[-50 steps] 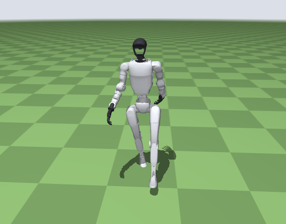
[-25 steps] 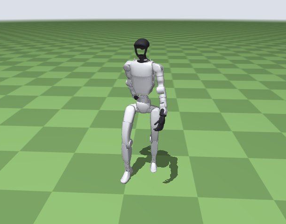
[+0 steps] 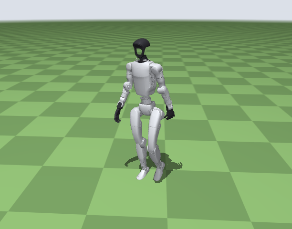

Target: Walk run

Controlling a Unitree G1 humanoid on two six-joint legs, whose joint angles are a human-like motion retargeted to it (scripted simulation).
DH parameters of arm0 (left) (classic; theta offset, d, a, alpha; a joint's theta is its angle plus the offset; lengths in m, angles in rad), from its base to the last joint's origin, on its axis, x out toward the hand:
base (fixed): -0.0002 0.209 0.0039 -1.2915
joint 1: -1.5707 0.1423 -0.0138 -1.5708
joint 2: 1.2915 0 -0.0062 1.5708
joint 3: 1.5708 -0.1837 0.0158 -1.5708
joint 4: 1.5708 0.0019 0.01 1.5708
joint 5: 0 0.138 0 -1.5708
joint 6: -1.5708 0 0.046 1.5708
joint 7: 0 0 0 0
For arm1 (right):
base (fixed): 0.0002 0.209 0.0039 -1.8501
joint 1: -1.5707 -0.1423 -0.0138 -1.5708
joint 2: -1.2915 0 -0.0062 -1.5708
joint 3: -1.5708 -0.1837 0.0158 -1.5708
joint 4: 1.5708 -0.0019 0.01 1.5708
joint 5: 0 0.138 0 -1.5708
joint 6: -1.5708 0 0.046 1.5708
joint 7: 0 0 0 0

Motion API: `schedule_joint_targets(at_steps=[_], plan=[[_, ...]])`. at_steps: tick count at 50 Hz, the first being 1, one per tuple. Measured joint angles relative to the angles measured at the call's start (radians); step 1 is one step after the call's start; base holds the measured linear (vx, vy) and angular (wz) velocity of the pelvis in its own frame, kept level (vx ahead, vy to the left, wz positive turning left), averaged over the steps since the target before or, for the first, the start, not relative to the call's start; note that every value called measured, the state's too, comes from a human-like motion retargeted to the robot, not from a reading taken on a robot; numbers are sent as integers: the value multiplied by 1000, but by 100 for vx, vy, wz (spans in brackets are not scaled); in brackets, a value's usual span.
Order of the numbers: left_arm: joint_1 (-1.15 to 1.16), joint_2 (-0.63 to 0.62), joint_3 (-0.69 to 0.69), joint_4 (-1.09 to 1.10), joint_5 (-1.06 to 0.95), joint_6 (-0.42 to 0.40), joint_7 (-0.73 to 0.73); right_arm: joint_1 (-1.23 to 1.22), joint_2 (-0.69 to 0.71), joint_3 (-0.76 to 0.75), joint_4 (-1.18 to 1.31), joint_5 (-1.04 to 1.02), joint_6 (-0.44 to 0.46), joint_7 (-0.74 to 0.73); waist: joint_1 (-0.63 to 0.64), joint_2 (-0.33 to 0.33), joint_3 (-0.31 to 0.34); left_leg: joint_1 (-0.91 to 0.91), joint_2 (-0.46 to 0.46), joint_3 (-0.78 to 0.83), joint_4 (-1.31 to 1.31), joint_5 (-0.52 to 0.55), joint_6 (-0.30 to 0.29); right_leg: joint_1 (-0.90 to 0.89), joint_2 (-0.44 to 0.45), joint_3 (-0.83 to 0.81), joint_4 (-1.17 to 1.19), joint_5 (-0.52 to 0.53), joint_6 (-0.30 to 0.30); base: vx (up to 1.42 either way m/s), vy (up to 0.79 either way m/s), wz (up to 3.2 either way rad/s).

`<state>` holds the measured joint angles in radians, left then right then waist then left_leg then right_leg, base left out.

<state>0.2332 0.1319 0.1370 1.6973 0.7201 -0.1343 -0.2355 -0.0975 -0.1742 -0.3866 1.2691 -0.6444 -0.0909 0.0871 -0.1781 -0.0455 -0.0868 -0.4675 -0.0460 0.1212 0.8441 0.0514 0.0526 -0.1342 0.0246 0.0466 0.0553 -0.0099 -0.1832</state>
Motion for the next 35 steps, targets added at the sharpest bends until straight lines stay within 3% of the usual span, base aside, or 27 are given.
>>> schedule_joint_targets(at_steps=[5, 7, 8, 10, 13, 15, 17, 18, 20, 22, 23, 28, 32, 35], plan=[[137, -51, 1, 3, 127, 38, -66, -128, -39, 43, -65, 55, -73, -32, 141, -2, 53, -84, 0, 33, -501, 0, 49, 157, 77, 73, -33, -52, -7, 99, -27, -163], [159, -64, 10, 3, 186, 56, -90, -160, -52, 32, -69, 74, -85, -19, 170, 1, 65, -93, -11, 74, -677, -75, 28, 219, 98, 75, -35, -66, -9, 119, -14, -66], [163, -68, 17, 3, 211, 63, -98, -168, -55, 22, -67, 81, -86, -13, 174, -1, 70, -97, -13, 106, -747, -118, -9, 249, 99, 54, -34, -65, -3, 121, -13, -3], [157, -66, 35, 3, 240, 73, -112, -169, -51, 8, -54, 99, -82, -10, 149, -6, 68, -81, -36, 188, -830, -171, -8, 297, 110, 2, -26, -31, 19, 132, -14, 50], [135, -48, 67, 3, 228, 82, -114, -118, -30, -19, 15, 110, -75, -26, 182, -30, 22, -61, -52, 178, -766, -153, 80, 330, 109, -20, 26, 133, 134, 135, -15, -21], [115, -31, 100, 3, 196, 79, -91, -66, -5, -30, 85, 99, -59, -24, 223, -52, -11, -48, -44, 199, -736, -34, 97, 337, 89, -40, 97, 329, 289, 145, -12, -67], [68, -3, 117, 3, 124, 62, -76, -8, 20, -23, 164, 72, -21, -2, 196, -70, -26, -59, -74, 62, -643, -59, 138, 287, 91, -83, 266, 514, 438, 153, -35, 29], [23, 22, 119, 3, 82, 55, -79, 8, 30, -15, 209, 61, 3, 11, 183, -84, -14, -81, -92, -47, -568, -107, 121, 209, 114, -142, 460, 529, 443, 125, -72, 60], [-75, 53, 127, -4, 15, 65, -74, 42, 35, -13, 304, 26, 45, 49, 178, -79, -3, -23, -33, 48, -507, -165, 109, 96, 115, -211, 738, 533, 445, 110, -49, 65], [-147, 58, 153, -71, -36, 82, -34, 101, 54, -16, 363, -30, 66, 110, 161, 14, -16, 97, 24, 45, -585, -186, 127, 38, 239, -111, 687, 511, 443, 119, 30, 107], [-184, 42, 160, -114, -70, 84, -10, 132, 50, -16, 381, -68, 73, 148, 143, 41, -8, 152, -13, -4, -619, -191, 143, -8, 226, -90, 726, 444, 437, 127, 39, 137], [-333, 32, 85, -350, -284, -36, 21, 302, 80, 24, 420, -170, 38, 200, 8, 134, -2, 335, -34, -156, -722, -210, 140, -220, 19, -197, 664, 199, 260, 114, -6, 178], [-450, 78, 18, -506, -345, -118, -25, 414, 107, 49, 428, -202, 21, 195, -84, 129, 6, 455, -92, -270, -750, -253, 153, -302, -162, -247, 329, 150, 246, 94, -29, 157], [-527, 132, -2, -568, -315, -162, -54, 456, 127, 41, 431, -222, 39, 218, -130, 96, 27, 553, -120, -329, -743, -287, 146, -352, -198, -119, 69, 85, 224, 99, -51, 98]])
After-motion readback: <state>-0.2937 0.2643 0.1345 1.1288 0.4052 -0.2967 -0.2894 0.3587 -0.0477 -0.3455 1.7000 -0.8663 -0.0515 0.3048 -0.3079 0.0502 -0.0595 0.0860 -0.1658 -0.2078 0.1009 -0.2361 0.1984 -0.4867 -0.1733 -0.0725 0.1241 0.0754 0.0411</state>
